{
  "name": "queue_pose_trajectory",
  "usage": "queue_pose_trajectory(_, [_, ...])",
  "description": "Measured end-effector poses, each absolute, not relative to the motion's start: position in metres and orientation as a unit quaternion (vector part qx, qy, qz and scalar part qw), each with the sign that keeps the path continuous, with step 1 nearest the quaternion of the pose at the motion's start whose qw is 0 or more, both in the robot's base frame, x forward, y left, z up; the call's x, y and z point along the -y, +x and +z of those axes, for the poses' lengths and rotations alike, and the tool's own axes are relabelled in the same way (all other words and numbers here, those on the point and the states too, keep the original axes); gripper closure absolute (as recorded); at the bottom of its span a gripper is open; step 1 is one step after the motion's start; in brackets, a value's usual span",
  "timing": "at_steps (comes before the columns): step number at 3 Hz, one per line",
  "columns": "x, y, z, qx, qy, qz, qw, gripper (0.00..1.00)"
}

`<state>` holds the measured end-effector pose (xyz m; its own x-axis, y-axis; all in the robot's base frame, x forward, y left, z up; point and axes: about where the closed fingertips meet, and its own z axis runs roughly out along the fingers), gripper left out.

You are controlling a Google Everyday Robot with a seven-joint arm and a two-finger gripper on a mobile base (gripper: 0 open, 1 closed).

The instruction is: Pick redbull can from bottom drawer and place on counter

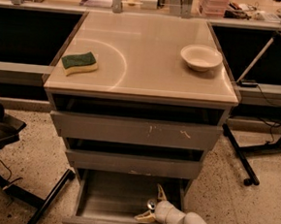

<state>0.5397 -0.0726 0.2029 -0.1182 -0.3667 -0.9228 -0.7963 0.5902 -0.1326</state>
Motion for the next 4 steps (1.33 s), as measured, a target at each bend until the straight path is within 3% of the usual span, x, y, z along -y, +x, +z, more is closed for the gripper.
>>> queue_pose_trajectory(1, [0.0690,0.5380,0.1999,-0.713,-0.397,0.222,0.533,0.19])
queue_pose_trajectory(4, [0.0667,0.5400,0.1981,-0.717,-0.397,0.222,0.528,0.88])
